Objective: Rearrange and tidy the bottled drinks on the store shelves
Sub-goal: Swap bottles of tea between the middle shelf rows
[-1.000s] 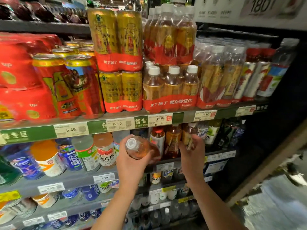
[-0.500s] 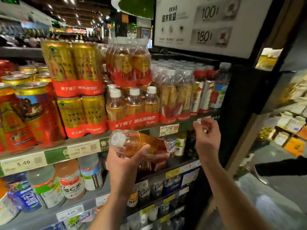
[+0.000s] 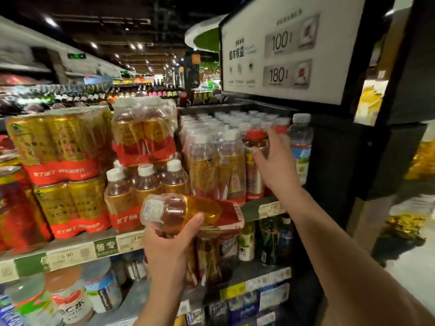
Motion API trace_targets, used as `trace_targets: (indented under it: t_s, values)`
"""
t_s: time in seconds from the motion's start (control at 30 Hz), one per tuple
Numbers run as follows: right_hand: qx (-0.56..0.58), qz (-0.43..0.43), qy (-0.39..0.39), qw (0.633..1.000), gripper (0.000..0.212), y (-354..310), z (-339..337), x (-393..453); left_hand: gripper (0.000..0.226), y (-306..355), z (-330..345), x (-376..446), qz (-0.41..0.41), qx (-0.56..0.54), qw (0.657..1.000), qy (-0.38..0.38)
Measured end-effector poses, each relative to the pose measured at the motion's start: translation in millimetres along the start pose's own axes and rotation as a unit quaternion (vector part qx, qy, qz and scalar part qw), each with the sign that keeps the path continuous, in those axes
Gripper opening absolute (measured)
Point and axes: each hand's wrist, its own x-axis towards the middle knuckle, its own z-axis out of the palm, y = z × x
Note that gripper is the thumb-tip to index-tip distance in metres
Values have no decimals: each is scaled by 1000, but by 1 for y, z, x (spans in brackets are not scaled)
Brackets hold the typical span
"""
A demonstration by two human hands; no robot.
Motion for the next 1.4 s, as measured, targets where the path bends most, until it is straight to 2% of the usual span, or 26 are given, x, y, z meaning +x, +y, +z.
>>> trace_targets:
  t_s: [0.07,0.17,0.23,0.37,0.5,0.57,0.63,0.73,0.87,1.0,1.1,1.17,1.27,1.4]
  values:
    - [-58,-23,-30,998,60,5,1,11,90,-1,13,-3,-1,9,1000,24]
    - [-85,-53,-35,994,61,11,-1,13,65,-4,29,-8,10,16,999,49]
    - [-67,-72,-24,995,68,15,-2,5,58,-4,39,-13,17,2,998,56]
    - [45,-76,-28,996,81,22,-7,-14,53,-2,53,-20,20,-27,997,64]
    - [210,13,-24,977,90,33,-8,-24,73,0,62,-23,26,-46,997,58]
    - [212,26,-16,977,81,37,-6,-27,71,2,65,-25,26,-54,997,51]
    - [193,20,-17,981,72,39,-5,-31,57,2,65,-25,29,-39,998,37]
    - [177,13,-20,984,76,35,-7,-38,48,3,62,-24,32,-20,999,2]
    - [164,32,-9,986,71,25,-13,-47,58,14,57,-23,58,-19,997,-40]
    - [212,69,62,973,57,17,-22,-67,50,23,47,-10,69,7,994,-90]
    - [246,95,114,958,53,11,-29,-81,68,33,46,-3,77,30,989,-121]
    - [250,105,133,953,49,12,-34,-89,66,39,51,0,82,43,986,-136]
    - [256,107,150,949,52,19,-38,-97,59,43,66,6,103,80,980,-151]
    - [272,100,161,944,54,37,-42,-102,71,41,92,17,122,127,974,-143]
